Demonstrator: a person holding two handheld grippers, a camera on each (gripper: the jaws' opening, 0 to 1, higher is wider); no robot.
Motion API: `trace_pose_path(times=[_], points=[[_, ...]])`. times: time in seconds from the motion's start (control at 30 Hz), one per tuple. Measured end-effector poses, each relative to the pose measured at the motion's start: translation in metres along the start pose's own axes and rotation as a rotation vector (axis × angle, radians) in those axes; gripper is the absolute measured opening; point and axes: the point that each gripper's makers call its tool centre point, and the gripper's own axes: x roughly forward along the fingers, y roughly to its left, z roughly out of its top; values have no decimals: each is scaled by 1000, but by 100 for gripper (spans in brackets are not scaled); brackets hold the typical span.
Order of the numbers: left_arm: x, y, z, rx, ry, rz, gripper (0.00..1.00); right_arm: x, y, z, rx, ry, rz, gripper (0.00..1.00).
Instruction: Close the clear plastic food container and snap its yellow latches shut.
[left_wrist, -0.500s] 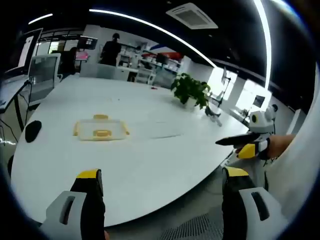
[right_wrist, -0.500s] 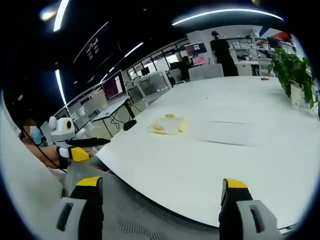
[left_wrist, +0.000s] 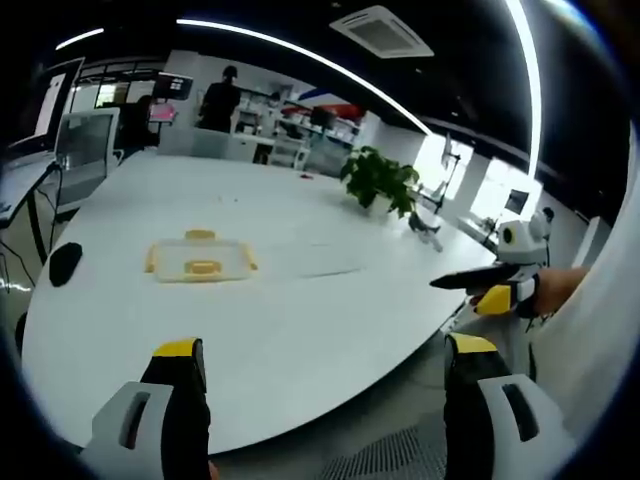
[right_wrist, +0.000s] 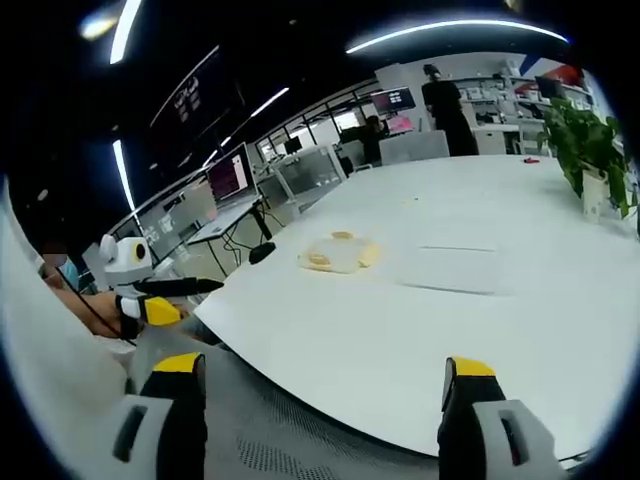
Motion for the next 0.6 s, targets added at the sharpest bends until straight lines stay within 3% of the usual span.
trace_pose_path(times=[0.6], points=[[0,-1,2,-5,-12,-9,98,-1,-1,2,-6,-9,-4,99]])
